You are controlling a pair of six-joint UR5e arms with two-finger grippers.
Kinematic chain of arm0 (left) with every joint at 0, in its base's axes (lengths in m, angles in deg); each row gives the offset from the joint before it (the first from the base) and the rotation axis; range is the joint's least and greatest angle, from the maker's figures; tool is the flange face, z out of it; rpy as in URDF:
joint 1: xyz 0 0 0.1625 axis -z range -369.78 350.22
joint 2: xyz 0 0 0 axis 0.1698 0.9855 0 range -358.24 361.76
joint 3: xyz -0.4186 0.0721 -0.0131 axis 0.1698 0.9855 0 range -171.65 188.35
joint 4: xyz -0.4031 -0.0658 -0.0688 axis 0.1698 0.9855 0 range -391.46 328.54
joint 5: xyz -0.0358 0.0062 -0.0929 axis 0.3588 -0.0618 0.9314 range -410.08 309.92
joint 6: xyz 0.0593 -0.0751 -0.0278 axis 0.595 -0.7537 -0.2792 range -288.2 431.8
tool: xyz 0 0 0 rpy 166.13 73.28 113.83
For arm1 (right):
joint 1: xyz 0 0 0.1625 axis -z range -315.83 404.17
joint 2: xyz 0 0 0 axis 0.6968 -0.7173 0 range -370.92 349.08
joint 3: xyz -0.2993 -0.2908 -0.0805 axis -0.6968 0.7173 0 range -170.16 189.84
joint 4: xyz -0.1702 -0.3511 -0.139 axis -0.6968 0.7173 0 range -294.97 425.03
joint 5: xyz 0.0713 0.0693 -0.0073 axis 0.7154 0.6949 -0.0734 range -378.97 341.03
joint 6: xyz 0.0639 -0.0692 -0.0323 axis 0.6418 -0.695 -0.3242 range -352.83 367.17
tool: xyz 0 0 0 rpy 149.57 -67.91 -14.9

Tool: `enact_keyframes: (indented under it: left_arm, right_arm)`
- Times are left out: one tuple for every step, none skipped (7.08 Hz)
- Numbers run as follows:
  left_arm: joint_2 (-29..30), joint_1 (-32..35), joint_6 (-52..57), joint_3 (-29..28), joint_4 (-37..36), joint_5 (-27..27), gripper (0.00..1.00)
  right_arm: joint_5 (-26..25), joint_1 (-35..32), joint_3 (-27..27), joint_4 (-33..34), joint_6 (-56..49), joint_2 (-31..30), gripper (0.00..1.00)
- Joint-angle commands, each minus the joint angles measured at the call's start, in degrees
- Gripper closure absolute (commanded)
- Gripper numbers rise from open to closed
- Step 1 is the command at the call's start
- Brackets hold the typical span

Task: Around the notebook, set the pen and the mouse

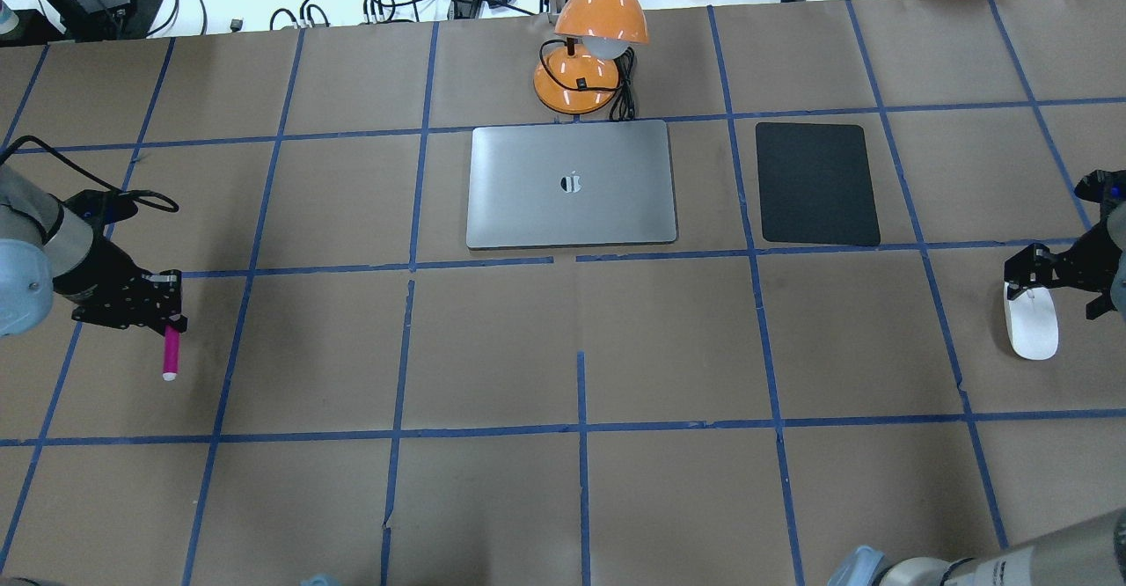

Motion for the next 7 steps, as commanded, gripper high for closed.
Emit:
enact_keyframes:
  left_arm:
    - [-6.70, 9.49, -18.43, 0.11, 7.83, 2.24, 1.00]
    - [-8.56, 15.19, -31.21, 0.11, 8.03, 3.30, 1.00]
    - [-7.79, 22.21, -39.43, 0.02, 7.68, 3.31, 1.00]
    - [-6.83, 28.89, -53.09, -0.33, 6.72, 3.40, 1.00]
    - [-5.95, 35.05, -64.88, -0.42, 3.23, 3.49, 1.00]
    - [-4.37, 41.55, -75.18, -0.33, -1.67, 3.58, 1.00]
    - [-1.83, 47.88, -87.81, -0.42, -2.94, 3.75, 1.00]
  right_arm:
    - [0.44, -1.57, -0.09, 0.02, -0.08, 0.43, 0.00]
    - [0.96, -1.76, -0.35, -0.07, -0.16, 0.61, 0.00]
    - [0.71, -1.76, -0.61, -0.25, -0.34, 0.69, 0.00]
    - [-0.08, -1.67, -0.44, -0.08, -4.60, 0.87, 0.00]
    - [-0.09, -1.67, -0.44, 0.01, -6.21, 0.87, 0.00]
    - [-0.09, -1.41, -0.44, 0.19, -6.40, 0.87, 0.00]
    - [-0.09, -1.32, -0.53, 0.28, -6.49, 1.22, 0.00]
